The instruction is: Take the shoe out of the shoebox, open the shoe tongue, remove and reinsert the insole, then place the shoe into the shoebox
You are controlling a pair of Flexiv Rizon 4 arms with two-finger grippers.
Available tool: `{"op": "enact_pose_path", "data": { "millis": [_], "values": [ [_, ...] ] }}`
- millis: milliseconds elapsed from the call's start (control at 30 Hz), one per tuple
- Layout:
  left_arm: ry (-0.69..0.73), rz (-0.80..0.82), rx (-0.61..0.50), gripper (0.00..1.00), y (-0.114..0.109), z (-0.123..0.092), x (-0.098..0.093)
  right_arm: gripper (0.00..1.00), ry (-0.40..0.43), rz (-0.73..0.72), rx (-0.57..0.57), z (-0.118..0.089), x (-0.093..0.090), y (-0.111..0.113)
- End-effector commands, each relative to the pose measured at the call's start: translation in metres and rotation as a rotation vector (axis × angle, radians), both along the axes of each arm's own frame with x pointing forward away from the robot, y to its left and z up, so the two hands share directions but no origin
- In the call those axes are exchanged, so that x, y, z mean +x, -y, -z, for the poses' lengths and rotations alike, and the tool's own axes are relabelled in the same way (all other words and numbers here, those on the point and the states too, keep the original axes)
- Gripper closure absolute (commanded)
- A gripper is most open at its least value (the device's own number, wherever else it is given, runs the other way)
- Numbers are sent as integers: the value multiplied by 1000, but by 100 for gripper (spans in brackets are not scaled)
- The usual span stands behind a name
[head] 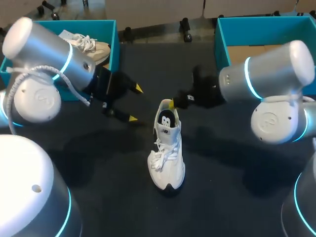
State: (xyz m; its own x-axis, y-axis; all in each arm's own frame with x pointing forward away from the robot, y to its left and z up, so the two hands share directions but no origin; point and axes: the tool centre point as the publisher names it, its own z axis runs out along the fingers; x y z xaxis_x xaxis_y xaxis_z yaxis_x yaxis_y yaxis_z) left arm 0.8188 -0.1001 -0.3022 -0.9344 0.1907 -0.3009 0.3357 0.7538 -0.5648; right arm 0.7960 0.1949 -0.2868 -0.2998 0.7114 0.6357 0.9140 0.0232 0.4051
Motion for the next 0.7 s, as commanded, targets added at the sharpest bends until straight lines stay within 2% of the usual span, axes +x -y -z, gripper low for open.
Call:
{"op": "enact_pose_path", "data": {
  "millis": [33,367,700],
  "values": [
    [-17,47,17,0,-19,-11,4,100,0,87,-206,-3,4,-7],
    [-29,78,30,0,-58,-20,22,100,0,87,-206,-3,4,-7],
    [7,35,14,0,-76,-40,37,100,-90,217,-316,17,-6,-8]
  ]
}}
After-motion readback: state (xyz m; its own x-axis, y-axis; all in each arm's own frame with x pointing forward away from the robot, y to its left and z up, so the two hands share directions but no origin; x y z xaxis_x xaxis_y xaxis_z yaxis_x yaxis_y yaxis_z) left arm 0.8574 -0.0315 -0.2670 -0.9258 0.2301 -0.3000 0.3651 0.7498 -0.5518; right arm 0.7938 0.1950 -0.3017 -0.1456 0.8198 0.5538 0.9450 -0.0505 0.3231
